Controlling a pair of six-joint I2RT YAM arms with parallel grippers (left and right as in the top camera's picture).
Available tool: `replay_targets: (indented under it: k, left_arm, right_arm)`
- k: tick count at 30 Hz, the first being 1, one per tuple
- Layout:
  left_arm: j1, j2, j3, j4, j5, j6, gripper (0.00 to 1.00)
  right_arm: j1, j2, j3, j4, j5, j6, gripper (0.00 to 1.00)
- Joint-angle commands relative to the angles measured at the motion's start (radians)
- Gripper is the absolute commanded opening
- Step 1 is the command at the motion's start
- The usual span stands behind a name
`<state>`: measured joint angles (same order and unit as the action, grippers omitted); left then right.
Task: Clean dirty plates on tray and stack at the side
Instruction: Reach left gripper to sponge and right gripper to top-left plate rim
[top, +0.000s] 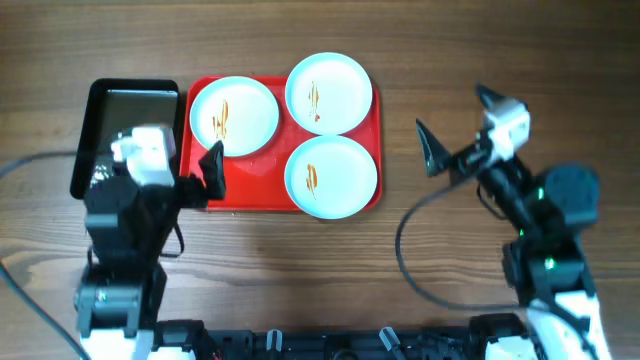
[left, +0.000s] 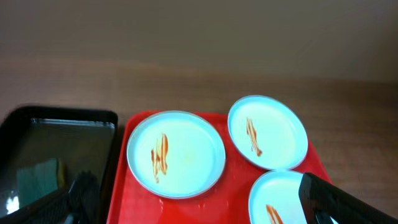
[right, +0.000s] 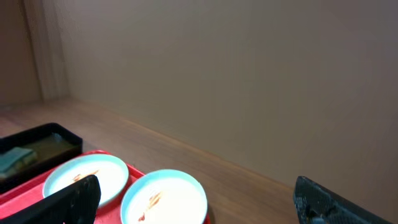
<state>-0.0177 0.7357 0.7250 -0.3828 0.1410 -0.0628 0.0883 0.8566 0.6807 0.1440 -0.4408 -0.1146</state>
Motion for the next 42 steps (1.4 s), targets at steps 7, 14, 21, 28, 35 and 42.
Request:
replay_targets:
  k: [7, 14, 21, 28, 35, 42]
  left_arm:
    - [0.003, 0.489, 0.472, -0.310, 0.034, -0.129, 1.00]
    - [0.003, 0.589, 0.513, -0.266, 0.068, -0.125, 1.00]
    - [0.010, 0.656, 0.512, 0.207, -0.454, -0.094, 1.00]
    - [0.031, 0.679, 0.513, -0.187, -0.367, -0.182, 1.00]
    - [0.149, 0.699, 0.513, -0.431, -0.134, -0.302, 1.00]
    - [0.183, 0.712, 0.511, -0.448, -0.135, -0.302, 1.00]
  right_arm:
    - [-0.002, 0.527, 0.592, -0.470, -0.182, 0.009, 1.00]
    - [-0.002, 0.665, 0.708, -0.568, -0.203, 0.050, 1.00]
    - [0.056, 0.743, 0.708, -0.480, 0.017, 0.178, 1.00]
    - [0.328, 0.777, 0.709, -0.476, 0.309, 0.259, 0.94]
    - [0.402, 0.930, 0.796, -0.533, 0.159, 0.479, 0.72]
    - [0.459, 1.295, 1.329, -0.935, 0.140, 0.496, 0.54]
